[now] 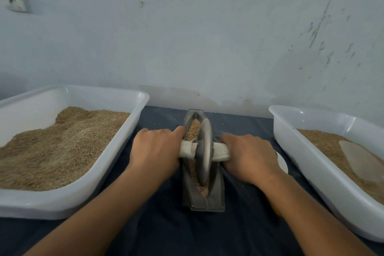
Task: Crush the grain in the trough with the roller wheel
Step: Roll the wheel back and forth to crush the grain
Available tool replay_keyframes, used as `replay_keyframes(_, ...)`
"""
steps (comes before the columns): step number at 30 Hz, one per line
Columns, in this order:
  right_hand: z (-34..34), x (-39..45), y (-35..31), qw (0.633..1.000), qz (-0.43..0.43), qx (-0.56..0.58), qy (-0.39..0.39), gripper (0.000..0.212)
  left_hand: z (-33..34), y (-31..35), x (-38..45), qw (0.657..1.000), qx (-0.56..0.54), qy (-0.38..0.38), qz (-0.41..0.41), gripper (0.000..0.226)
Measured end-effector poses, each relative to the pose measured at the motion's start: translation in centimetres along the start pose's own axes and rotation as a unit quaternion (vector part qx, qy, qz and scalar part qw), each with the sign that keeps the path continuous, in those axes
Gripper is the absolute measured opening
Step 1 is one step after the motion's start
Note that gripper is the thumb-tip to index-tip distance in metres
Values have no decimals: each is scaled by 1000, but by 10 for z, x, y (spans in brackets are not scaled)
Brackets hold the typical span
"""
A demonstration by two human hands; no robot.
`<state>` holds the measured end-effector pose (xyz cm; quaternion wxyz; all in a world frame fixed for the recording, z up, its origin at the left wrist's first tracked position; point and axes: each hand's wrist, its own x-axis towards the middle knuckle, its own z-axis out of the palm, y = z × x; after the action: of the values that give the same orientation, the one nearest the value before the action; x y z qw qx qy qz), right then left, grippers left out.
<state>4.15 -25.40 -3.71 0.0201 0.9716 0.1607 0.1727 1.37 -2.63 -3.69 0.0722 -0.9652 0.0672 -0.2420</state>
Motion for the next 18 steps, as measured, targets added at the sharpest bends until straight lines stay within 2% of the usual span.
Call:
replay_keyframes(4, 7, 10, 2, 999, 23, 7, -21, 13, 7, 2, 14, 1000, 28, 11, -2, 31)
replay_keyframes(11, 11, 35, 6, 999, 3, 6, -39, 11, 24, -3, 30, 999, 34, 32, -6, 25)
replay_keyframes(18, 8, 58, 12, 993, -13, 33, -114, 9, 36, -6, 49, 999, 25, 31, -2, 26)
